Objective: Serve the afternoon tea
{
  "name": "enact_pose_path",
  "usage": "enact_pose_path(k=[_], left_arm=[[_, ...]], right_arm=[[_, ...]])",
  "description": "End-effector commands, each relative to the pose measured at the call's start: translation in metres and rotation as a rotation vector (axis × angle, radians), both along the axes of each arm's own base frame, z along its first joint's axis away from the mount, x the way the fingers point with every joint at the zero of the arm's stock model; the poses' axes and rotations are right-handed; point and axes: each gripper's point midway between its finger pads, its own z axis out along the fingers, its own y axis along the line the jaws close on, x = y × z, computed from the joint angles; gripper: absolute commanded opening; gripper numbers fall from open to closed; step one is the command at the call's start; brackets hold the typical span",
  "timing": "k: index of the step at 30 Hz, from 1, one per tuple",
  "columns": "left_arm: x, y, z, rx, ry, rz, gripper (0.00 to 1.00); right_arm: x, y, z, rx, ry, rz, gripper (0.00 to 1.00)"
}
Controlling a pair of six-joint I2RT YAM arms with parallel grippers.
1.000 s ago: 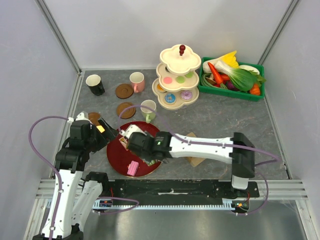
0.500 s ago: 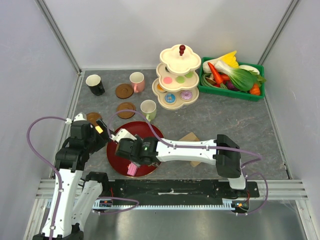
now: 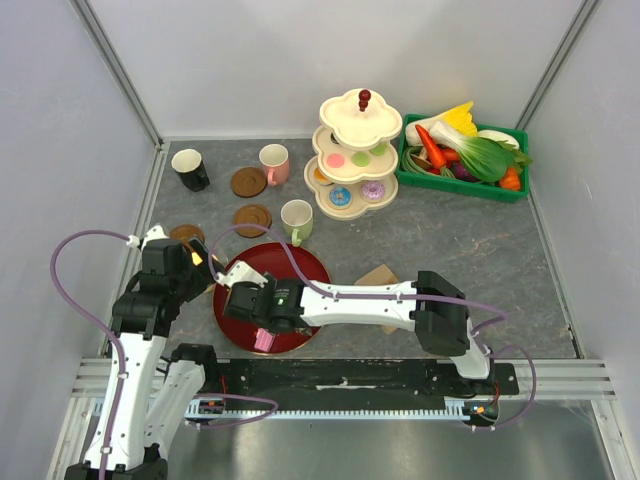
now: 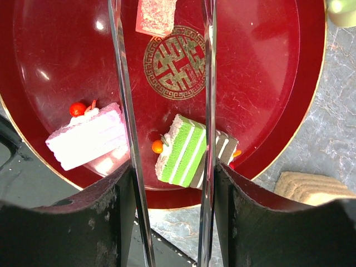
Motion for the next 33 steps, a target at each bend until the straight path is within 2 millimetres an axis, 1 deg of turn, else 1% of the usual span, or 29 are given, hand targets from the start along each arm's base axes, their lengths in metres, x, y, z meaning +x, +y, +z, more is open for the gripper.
enact_pose_path(k=[1,8,21,27,30,33], left_arm=[[0.003,-0.015,0.012,-0.039,-0.048,-0.084,0.99],[0.003,-0.008,0.003,-0.031,0.009,-0.024,0.99],[0.001,0.0,-0.001,-0.017,0.032,0.032,0.99],[0.001,-0.001,-0.001,-0.018,0.034,0.031,0.99],[0.0,-0.001,-0.001,-0.019,0.034,0.029,0.99],[0.0,-0.001,-0.001,-0.02,0.033,0.027,0.99]], right_arm=[[0.004,0.009,-0.013,-0.012,-0.002,-0.011,0.59],[0.004,0.006,-0.008,0.008,-0.006,-0.032,0.56],[0.006,0.0,-0.022,-0.027,0.007,-0.044,0.53],[0.009,0.0,-0.019,-0.025,-0.001,-0.049,0.45],[0.012,-0.002,-0.015,-0.025,-0.019,-0.064,0.43],[0.018,-0.005,-0.002,-0.014,-0.057,-0.087,0.41]])
